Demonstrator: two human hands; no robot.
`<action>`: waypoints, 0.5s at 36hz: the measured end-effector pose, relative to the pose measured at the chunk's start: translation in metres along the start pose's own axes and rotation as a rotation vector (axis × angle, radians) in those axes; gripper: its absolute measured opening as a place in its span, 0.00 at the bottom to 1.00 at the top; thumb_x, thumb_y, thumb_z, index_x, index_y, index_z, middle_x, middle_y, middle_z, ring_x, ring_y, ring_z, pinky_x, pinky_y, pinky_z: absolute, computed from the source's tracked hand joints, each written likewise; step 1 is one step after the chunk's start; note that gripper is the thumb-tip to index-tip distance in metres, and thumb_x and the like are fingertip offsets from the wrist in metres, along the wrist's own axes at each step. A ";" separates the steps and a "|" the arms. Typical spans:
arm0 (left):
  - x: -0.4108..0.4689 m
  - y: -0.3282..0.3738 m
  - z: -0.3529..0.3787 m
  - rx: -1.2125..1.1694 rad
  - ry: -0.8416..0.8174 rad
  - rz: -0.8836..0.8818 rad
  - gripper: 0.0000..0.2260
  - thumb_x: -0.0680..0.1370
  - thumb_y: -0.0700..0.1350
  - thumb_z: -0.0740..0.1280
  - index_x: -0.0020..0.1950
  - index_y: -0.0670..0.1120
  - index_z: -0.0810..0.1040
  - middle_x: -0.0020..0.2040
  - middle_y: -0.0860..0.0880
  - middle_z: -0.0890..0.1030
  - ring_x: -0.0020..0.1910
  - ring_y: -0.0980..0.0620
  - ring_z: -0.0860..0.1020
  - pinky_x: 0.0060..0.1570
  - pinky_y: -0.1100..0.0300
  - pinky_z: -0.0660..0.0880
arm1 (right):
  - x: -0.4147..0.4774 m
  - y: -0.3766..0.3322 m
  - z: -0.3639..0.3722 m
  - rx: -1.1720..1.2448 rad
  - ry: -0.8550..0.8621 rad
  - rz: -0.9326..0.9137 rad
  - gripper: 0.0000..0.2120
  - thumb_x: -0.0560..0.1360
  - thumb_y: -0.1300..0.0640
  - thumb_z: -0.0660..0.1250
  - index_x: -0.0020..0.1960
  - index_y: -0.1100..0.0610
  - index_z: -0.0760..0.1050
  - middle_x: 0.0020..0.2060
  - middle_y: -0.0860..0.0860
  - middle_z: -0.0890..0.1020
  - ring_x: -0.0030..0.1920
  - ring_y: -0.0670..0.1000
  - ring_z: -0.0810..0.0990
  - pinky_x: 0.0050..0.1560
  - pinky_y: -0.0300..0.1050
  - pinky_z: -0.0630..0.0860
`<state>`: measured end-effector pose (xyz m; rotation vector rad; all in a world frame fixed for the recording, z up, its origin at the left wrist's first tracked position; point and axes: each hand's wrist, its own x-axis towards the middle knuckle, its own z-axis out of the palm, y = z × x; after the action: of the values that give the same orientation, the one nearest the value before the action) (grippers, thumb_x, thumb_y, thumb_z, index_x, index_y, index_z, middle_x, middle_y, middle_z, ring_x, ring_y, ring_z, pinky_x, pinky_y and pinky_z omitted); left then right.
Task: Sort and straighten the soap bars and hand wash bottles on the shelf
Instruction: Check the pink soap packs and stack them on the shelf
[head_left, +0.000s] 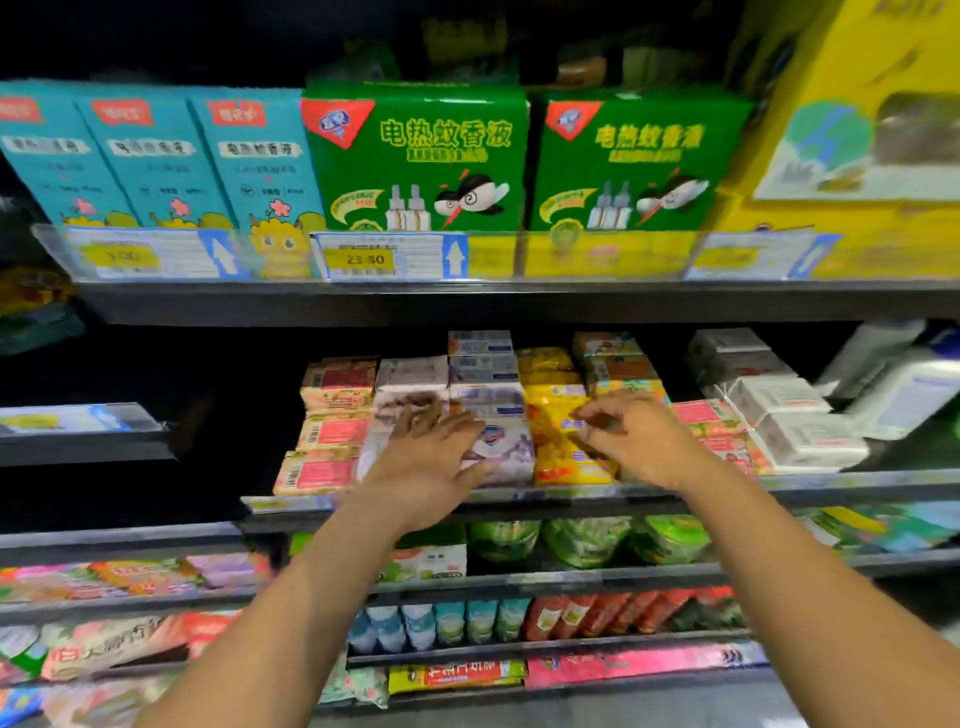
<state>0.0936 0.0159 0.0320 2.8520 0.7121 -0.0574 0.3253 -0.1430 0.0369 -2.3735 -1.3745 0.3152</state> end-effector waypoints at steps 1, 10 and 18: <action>0.005 0.014 0.000 -0.023 -0.011 0.017 0.33 0.79 0.70 0.44 0.81 0.56 0.55 0.81 0.55 0.54 0.80 0.52 0.51 0.78 0.54 0.46 | -0.005 0.018 -0.004 -0.007 0.030 0.012 0.15 0.77 0.46 0.71 0.60 0.51 0.82 0.57 0.53 0.81 0.64 0.54 0.74 0.64 0.46 0.71; 0.073 0.124 0.033 -0.108 -0.041 0.120 0.28 0.82 0.65 0.52 0.81 0.57 0.54 0.81 0.59 0.51 0.79 0.53 0.53 0.74 0.51 0.62 | -0.037 0.133 -0.058 -0.311 0.048 0.108 0.28 0.69 0.34 0.65 0.65 0.46 0.78 0.61 0.51 0.81 0.65 0.58 0.72 0.65 0.51 0.70; 0.131 0.184 0.039 -0.016 0.147 0.098 0.25 0.84 0.57 0.51 0.81 0.54 0.55 0.82 0.53 0.48 0.81 0.48 0.42 0.78 0.45 0.45 | -0.025 0.155 -0.077 -0.594 -0.194 0.009 0.35 0.76 0.44 0.68 0.79 0.44 0.58 0.79 0.51 0.59 0.78 0.61 0.50 0.74 0.55 0.57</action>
<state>0.2960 -0.0902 0.0164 2.8938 0.5950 0.1728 0.4629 -0.2504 0.0406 -2.8827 -1.7375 0.1528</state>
